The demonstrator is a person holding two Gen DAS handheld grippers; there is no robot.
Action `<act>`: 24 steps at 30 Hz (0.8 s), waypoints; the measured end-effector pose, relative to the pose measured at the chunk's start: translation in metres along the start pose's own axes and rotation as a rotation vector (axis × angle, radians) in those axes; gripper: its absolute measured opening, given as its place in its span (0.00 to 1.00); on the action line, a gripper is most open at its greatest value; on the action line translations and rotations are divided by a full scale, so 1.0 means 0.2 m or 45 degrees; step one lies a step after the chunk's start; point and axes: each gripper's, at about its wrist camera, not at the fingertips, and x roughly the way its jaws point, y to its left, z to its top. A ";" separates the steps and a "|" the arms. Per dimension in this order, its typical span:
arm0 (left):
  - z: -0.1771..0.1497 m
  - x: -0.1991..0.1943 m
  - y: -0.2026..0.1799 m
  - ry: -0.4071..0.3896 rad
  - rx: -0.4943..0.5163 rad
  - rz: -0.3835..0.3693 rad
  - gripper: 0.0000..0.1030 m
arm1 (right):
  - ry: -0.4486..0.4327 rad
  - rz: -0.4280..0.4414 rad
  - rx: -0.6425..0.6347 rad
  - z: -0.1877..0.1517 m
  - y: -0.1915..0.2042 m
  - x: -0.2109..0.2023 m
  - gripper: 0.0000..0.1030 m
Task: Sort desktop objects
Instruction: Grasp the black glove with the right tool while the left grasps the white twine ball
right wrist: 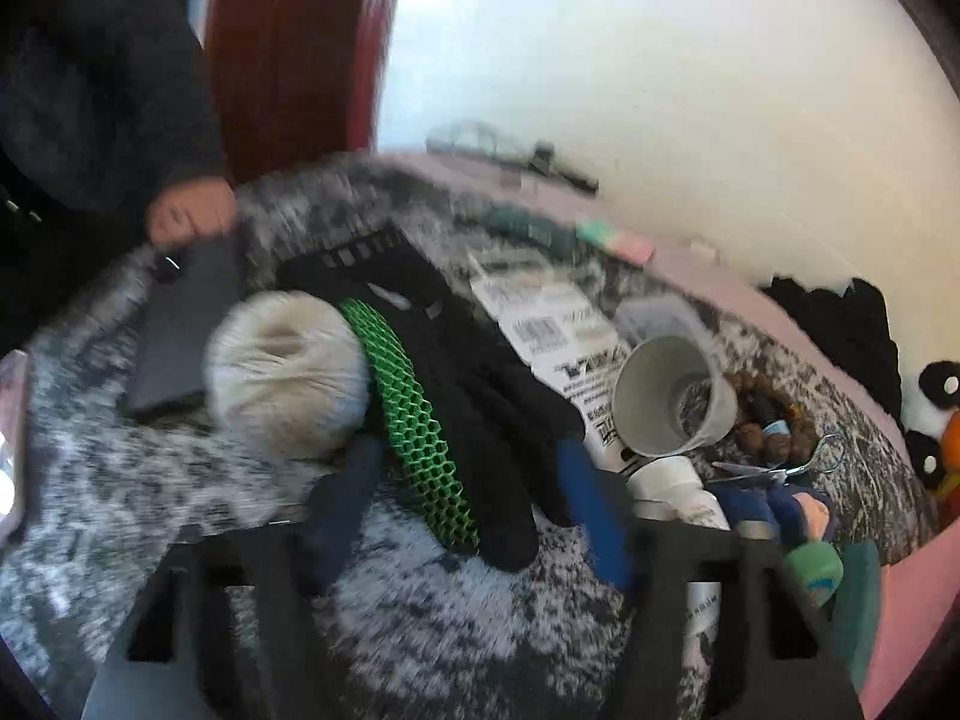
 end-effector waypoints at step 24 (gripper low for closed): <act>-0.14 0.30 -0.36 -0.049 0.444 -0.046 0.99 | -0.291 0.031 0.845 -0.57 -0.62 -0.78 0.14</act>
